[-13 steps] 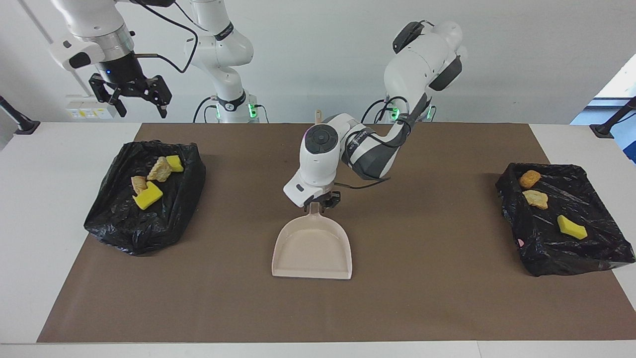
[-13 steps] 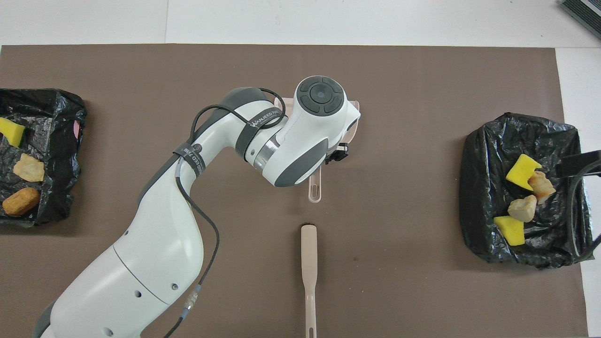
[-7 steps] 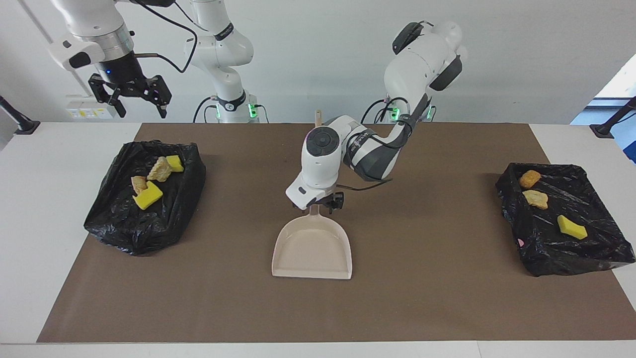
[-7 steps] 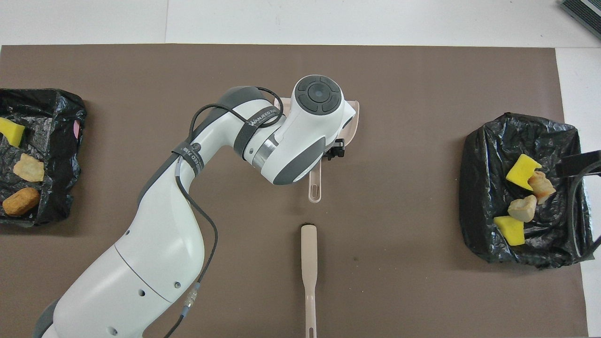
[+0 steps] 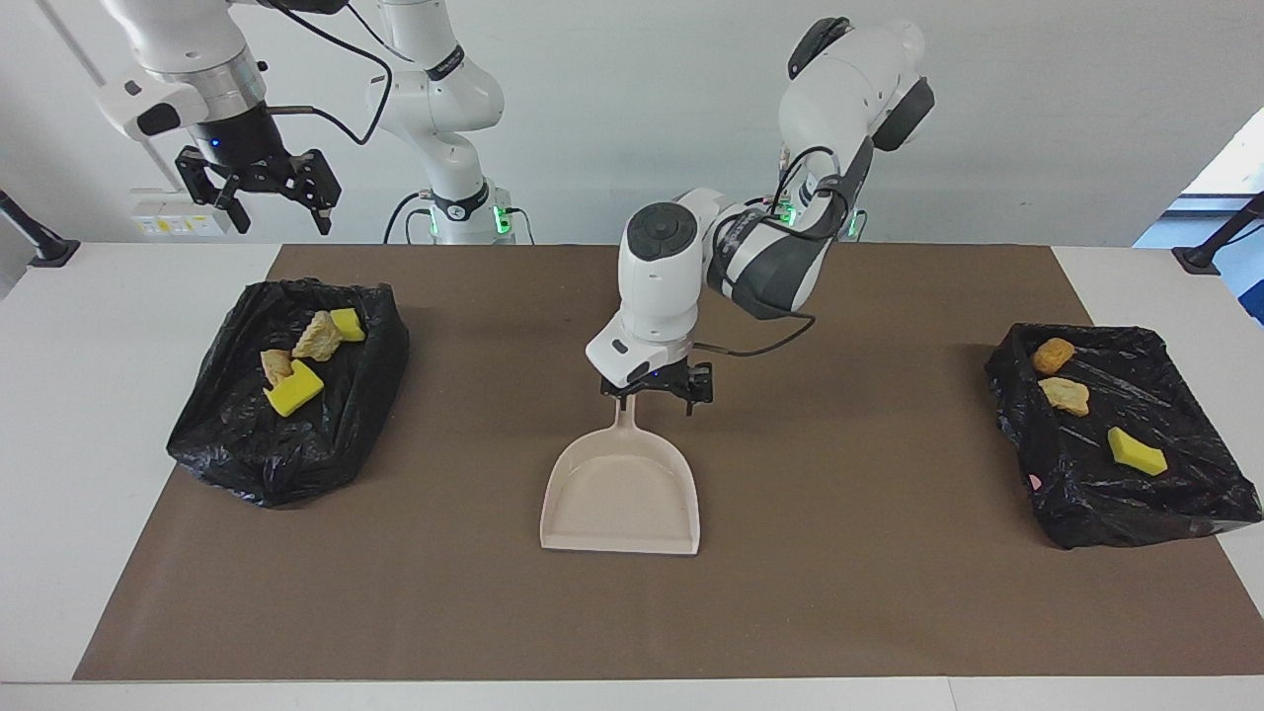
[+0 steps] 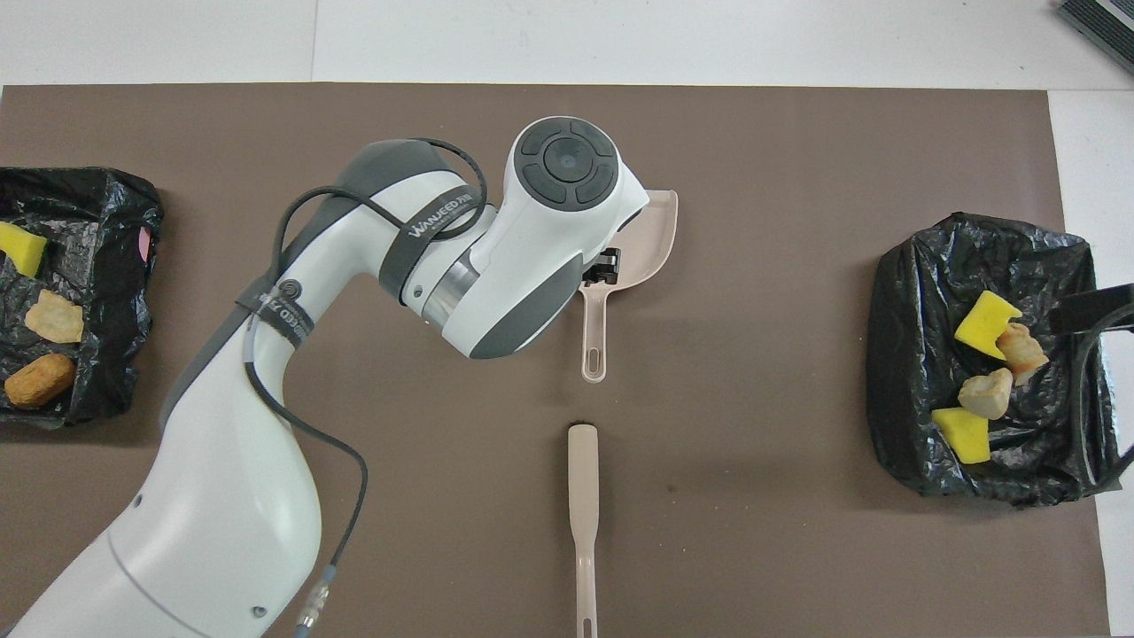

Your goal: Sweep and dump trash in bin

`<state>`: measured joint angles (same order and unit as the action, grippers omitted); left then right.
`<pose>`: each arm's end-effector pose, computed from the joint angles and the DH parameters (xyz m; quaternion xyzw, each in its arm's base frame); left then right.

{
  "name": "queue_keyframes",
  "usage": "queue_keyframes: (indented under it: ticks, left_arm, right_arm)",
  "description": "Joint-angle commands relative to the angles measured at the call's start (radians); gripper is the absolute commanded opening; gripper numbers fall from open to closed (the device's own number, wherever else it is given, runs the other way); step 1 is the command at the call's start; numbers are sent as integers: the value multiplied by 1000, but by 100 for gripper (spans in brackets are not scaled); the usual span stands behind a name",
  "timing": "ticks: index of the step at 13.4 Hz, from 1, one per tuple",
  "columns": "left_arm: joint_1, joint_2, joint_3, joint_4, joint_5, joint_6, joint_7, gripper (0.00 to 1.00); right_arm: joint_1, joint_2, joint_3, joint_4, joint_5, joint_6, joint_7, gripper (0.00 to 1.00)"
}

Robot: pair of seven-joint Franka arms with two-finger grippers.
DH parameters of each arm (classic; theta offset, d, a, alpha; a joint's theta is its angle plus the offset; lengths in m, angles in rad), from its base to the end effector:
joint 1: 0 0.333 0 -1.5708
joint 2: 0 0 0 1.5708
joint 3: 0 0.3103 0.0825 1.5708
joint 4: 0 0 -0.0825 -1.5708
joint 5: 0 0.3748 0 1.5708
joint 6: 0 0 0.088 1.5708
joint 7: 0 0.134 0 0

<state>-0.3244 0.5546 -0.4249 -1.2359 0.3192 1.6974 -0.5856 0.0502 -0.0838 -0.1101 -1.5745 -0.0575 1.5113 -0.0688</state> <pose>0.5706 -0.3925 0.4338 -0.9954 0.0797 -0.0103 0.0526 0.5126 -0.0413 0.6291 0.9997 0.0026 0.0085 0.0247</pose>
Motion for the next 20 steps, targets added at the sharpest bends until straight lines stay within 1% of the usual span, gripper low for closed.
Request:
queue_keyframes:
  ticks: [1,2,5,7,9,10,13,15,16,18,20]
  left_arm:
    - [15,-139,95,-108,-78,-53,30,100]
    - [15,-178,142,-125,-118,-57,85,100]
    - [15,-361,302,-259,-257,-58,277,100]
    - [15,-451,382,-338,-279,-59,406,100]
    - [16,-514,423,-381,-279,-93,457,100]
    - [27,-536,428,-393,-279,-99,466,100]
    - [100,-613,428,-434,-289,-107,578,100]
    - [160,-633,423,-422,-296,-117,630,100]
    - [195,-640,423,-415,-325,-123,659,100]
    - [226,-648,423,-370,-344,-169,673,100]
    - [254,-616,408,-282,-342,-238,672,100]
  right_arm:
    - [-10,-10,0,-12,16,7,-32,100]
    - [-10,-10,0,-12,16,6,-32,100]
    - [-9,-19,0,-27,16,1,-32,100]
    - [-9,-20,0,-27,15,3,-32,100]
    - [-9,-20,0,-27,15,4,-34,100]
    - [-9,-19,0,-27,15,4,-34,100]
    - [-9,-20,0,-27,15,4,-34,100]
    - [-9,-20,0,-27,15,4,-34,100]
    - [-9,-20,0,-27,15,4,-34,100]
    - [-9,-20,0,-27,15,4,-34,100]
    - [-9,-20,0,-28,15,3,-34,100]
